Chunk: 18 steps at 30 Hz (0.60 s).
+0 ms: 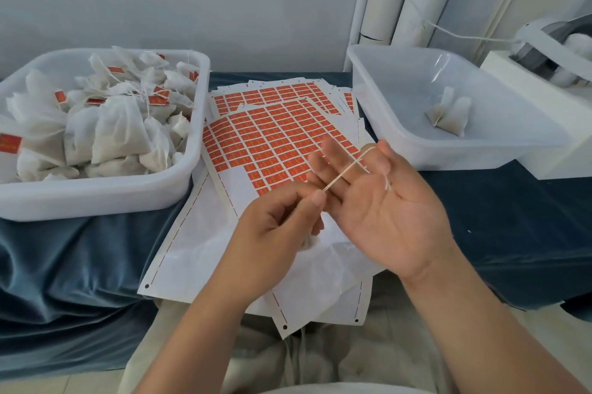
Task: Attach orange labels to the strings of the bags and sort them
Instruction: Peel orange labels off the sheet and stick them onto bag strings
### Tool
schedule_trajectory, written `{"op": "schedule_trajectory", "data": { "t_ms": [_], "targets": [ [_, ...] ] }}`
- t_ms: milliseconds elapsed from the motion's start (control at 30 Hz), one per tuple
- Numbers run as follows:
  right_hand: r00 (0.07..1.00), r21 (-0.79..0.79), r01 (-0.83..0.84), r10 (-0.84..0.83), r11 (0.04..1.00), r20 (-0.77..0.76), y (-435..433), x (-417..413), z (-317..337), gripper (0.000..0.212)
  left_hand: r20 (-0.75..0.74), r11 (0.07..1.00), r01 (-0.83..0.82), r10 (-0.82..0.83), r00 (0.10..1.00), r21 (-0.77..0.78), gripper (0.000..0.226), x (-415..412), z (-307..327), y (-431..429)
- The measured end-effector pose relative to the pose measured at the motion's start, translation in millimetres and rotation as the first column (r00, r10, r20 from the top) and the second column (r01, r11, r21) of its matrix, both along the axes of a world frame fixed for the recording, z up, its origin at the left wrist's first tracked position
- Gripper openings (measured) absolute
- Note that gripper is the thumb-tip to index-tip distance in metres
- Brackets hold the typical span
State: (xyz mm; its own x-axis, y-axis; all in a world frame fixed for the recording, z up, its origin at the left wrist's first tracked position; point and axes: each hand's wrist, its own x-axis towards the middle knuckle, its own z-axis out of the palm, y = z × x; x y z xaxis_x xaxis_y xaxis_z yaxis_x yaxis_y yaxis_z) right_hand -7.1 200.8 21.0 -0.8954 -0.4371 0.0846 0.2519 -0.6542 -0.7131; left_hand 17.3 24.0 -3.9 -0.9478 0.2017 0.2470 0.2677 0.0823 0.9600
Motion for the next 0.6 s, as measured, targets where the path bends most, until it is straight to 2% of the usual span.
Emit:
{"op": "schedule_trajectory", "data": {
  "t_ms": [100,167,200,233,267,300,333,367,433,533,600],
  "targets": [
    [0.998,-0.010,0.041,-0.042,0.999,-0.044,5,-2,5,0.034,-0.063,0.996,-0.053,0.049,0.997,-0.066,0.023,1,-1,-6],
    [0.978,0.103,0.191,-0.181,0.976,-0.101,14,-4,11,0.033,-0.054,0.946,-0.200,0.192,0.980,-0.256,0.034,-3,-1,-16],
    [0.953,0.189,0.288,-0.262,0.939,-0.153,20,-5,13,0.033,-0.066,0.863,-0.272,0.270,0.961,-0.425,0.040,-7,-2,-25],
    [0.917,0.306,0.388,-0.332,0.869,-0.222,25,-6,15,0.034,-0.074,0.733,-0.290,0.312,0.947,-0.616,0.046,-11,-3,-37],
    [0.869,0.450,0.491,-0.381,0.746,-0.316,30,-7,14,0.035,-0.048,0.571,-0.241,0.332,0.942,-0.785,0.054,-15,-4,-50],
    [0.825,0.585,0.565,-0.392,0.582,-0.407,31,-8,14,0.036,0.014,0.429,-0.148,0.353,0.935,-0.891,0.060,-19,-6,-62],
    [0.795,0.674,0.604,-0.375,0.425,-0.477,31,-10,11,0.038,0.093,0.351,-0.052,0.384,0.919,-0.935,0.064,-23,-8,-72],
    [0.788,0.730,0.608,-0.347,0.312,-0.508,31,-12,7,0.038,0.174,0.349,0.021,0.412,0.894,-0.937,0.067,-26,-11,-80],
    [0.804,0.785,0.583,-0.285,0.208,-0.522,29,-18,-3,0.038,0.303,0.468,0.073,0.437,0.847,-0.881,0.070,-30,-15,-85],
    [0.856,0.847,0.502,-0.240,0.176,-0.457,23,-29,-27,0.038,0.400,0.692,-0.024,0.445,0.801,-0.722,0.065,-34,-16,-80],
    [0.887,0.879,0.438,-0.245,0.186,-0.390,21,-34,-44,0.037,0.420,0.777,-0.094,0.434,0.797,-0.623,0.057,-33,-11,-71]
  ]
}}
